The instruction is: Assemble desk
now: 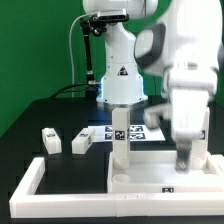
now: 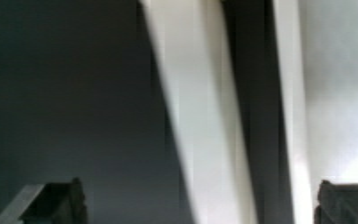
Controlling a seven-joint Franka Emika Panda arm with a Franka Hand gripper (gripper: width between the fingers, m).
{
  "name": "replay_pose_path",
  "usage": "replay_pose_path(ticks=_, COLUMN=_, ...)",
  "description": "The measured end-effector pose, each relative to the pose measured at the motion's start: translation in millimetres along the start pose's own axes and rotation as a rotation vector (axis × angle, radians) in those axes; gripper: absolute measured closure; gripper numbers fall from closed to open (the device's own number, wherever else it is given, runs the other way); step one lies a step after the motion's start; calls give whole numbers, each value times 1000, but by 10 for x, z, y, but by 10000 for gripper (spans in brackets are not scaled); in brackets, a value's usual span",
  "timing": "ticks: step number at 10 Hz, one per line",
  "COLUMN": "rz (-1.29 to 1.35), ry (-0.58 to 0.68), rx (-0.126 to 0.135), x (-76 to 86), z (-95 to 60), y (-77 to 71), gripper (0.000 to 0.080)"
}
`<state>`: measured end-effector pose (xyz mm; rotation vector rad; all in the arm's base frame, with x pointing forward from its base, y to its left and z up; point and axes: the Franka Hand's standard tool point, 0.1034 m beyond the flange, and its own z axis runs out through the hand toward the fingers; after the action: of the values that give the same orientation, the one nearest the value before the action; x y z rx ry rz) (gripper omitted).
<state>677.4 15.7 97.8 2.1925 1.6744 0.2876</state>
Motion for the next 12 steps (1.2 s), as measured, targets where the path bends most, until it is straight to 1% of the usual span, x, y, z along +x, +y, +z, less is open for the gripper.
replay_pose_path(ticks=1, rz=22, ry=-22, rx=15, x=-144, z=-134, y=83, gripper=150)
replay_pose_path(ticks=2, rz=29, ry=-23, rx=5, x=-181, z=-147, y=144, gripper=150)
replay_pose_path(ticks=3, rz=56, ry=-25, rx=4, x=-173, z=-68, y=160, gripper=150)
replay_pose_path(ticks=6, rz=261, ry=-22, rx=3, x=-175, z=-69, y=164, gripper=150)
replay_pose_path(ticks=7, rz=290, ry=-27, rx=-2, x=-275, z=-113, y=205, gripper=150)
replay_pose_path(ticks=8, rz=362, ry=-28, rx=7, x=-435, z=-207, y=240, gripper=150)
replay_pose_path(ticks=9, rz=432, ry=-30, rx=20, x=-661, z=-331, y=230, gripper=150)
replay_pose_path(ticks=10, rz=505, ry=-36, rx=29, x=-929, z=-391, y=168, gripper=150)
replay_pose_path(ticks=11, rz=555, ry=-56, rx=42, x=-1148, z=-373, y=66, gripper=150)
replay_pose_path(ticks=12, rz=641, ry=-55, rx=39, x=-1145, z=-348, y=43, gripper=150)
